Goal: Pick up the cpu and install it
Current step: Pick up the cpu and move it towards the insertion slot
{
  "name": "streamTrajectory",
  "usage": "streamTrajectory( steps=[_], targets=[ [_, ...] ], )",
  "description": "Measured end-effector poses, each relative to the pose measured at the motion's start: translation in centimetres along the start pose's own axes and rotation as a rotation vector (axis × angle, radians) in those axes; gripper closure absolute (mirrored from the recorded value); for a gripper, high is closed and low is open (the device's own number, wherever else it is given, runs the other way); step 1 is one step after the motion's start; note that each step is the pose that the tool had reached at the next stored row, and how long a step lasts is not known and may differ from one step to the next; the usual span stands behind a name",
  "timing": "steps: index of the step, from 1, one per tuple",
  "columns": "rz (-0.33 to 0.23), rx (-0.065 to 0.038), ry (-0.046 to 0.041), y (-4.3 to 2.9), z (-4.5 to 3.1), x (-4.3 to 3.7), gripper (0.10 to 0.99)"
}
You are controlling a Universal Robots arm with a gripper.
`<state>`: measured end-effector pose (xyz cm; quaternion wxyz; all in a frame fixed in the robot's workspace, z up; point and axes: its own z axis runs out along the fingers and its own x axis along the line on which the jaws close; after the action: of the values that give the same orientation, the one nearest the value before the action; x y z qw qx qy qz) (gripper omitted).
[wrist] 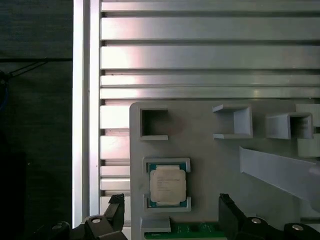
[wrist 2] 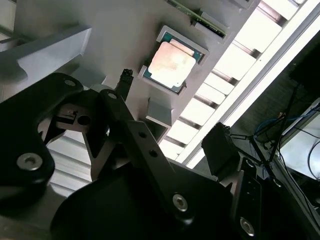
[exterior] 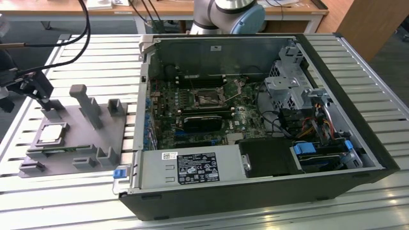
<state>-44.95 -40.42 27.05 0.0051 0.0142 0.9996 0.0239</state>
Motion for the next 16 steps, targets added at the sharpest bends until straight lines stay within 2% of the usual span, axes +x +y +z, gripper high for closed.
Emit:
streamTrajectory(
  steps=[3, 16],
  targets=[
    [0.0, -0.003, 0.0001, -0.1, 0.54, 0.01, 0.251],
    [-0.006, -0.003, 0.0056, -0.31, 2.48, 0.03, 0.251]
  ],
)
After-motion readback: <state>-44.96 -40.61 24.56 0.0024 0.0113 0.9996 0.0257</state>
